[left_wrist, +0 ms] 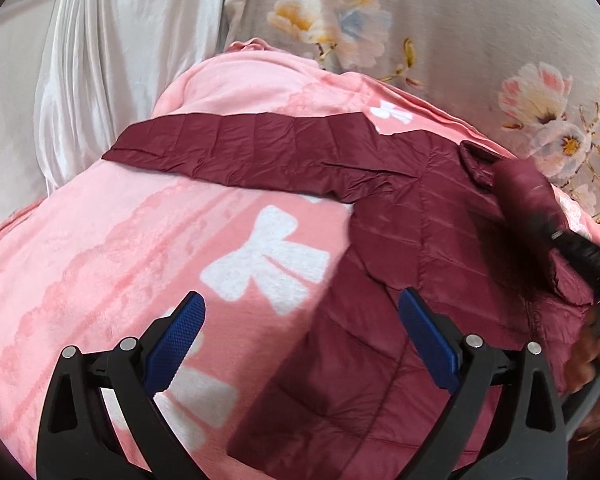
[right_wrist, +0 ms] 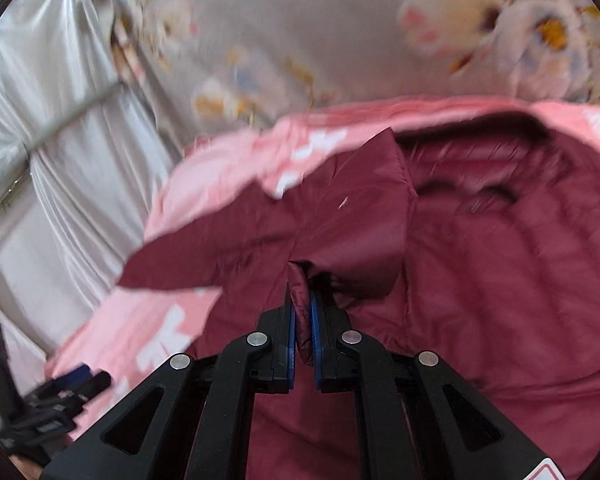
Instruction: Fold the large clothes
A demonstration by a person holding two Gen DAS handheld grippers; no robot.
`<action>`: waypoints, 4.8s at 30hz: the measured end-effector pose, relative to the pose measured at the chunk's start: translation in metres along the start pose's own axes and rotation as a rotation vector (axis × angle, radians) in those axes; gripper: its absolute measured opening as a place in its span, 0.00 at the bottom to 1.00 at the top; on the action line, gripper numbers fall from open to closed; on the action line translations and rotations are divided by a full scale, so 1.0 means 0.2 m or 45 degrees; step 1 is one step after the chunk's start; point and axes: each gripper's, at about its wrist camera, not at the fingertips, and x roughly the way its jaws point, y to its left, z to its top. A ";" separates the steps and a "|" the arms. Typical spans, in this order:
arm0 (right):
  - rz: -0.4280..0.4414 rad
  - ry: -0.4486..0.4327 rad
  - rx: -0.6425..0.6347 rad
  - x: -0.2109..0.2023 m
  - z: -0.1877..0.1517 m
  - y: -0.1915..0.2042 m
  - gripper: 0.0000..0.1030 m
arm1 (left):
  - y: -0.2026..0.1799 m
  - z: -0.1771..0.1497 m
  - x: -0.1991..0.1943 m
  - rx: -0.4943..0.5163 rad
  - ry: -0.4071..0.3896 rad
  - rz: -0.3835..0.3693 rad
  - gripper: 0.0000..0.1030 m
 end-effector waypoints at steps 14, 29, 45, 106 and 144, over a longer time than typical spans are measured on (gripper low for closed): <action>-0.048 0.007 0.055 -0.27 -0.21 -0.12 0.45 | -0.12 0.09 0.17 -0.072 0.125 -0.228 0.92; -0.399 -0.169 0.661 -0.75 -0.26 -1.13 0.46 | -0.55 0.13 0.60 -0.229 0.438 -0.484 0.60; -0.509 -0.267 0.531 -0.73 -0.13 -1.12 0.02 | -0.65 0.22 0.55 0.042 0.206 -0.287 0.01; -0.695 0.142 -0.005 -0.04 -0.21 -0.36 0.00 | 0.30 0.43 0.33 -0.414 -0.087 -0.148 0.73; -0.727 0.147 -0.028 -0.03 -0.21 -0.34 0.00 | 0.52 0.96 0.23 -0.360 -0.352 -0.096 0.00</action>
